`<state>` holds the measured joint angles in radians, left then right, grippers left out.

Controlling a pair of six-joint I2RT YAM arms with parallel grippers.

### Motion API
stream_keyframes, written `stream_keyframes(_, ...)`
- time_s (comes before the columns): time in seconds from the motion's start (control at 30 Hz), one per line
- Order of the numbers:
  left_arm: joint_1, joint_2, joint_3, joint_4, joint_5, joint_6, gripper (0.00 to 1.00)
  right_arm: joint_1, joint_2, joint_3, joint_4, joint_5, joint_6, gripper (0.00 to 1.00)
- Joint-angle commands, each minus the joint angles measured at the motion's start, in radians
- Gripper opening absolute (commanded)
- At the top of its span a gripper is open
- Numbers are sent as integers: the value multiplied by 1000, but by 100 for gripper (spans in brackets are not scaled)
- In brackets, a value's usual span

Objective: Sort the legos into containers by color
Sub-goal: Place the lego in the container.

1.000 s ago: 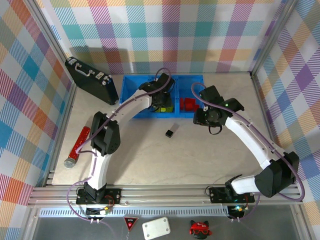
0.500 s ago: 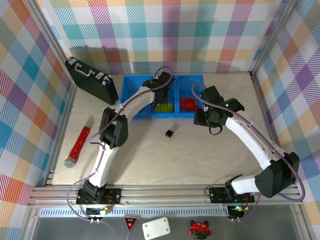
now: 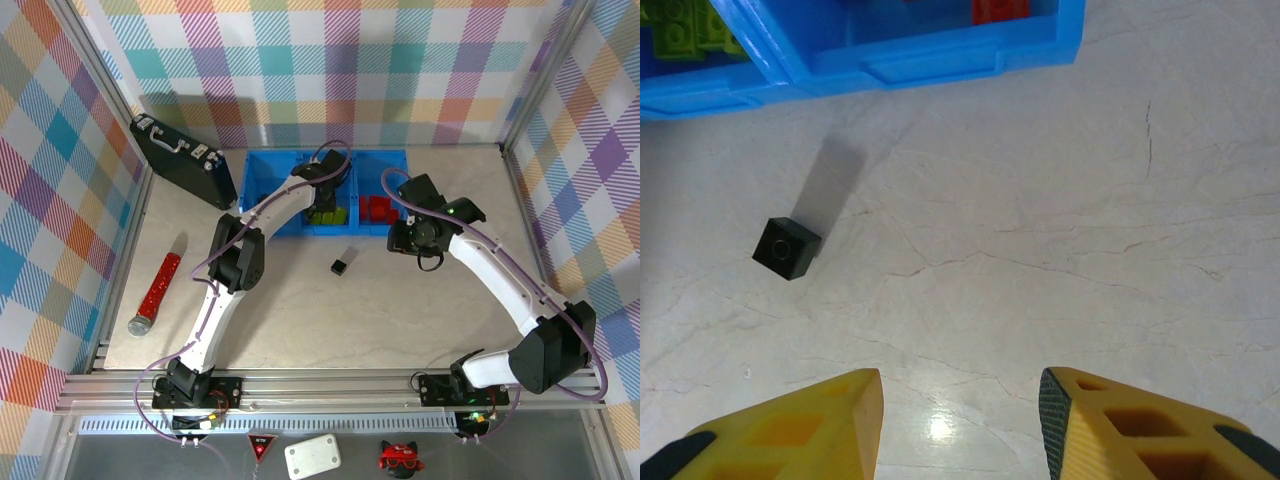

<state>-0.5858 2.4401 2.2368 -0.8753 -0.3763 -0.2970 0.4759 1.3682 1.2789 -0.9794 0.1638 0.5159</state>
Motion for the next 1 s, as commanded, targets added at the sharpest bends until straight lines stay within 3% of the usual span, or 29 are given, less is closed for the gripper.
stream_keyframes(0.0, 3, 21, 27, -47, -10, 9, 22, -10, -4, -12, 8, -6, -5, 47)
stream_keyframes(0.2, 3, 1, 27, -54, -19, 10, 34, -10, -8, -15, 8, -12, -3, 47)
stream_keyframes(0.73, -1, -138, 15, -74, 23, 4, 36, -9, 3, -30, 29, -53, 16, 47)
stream_keyframes(0.97, 0, -254, -73, -69, 65, 1, 36, 4, 31, -35, 36, -76, 11, 47)
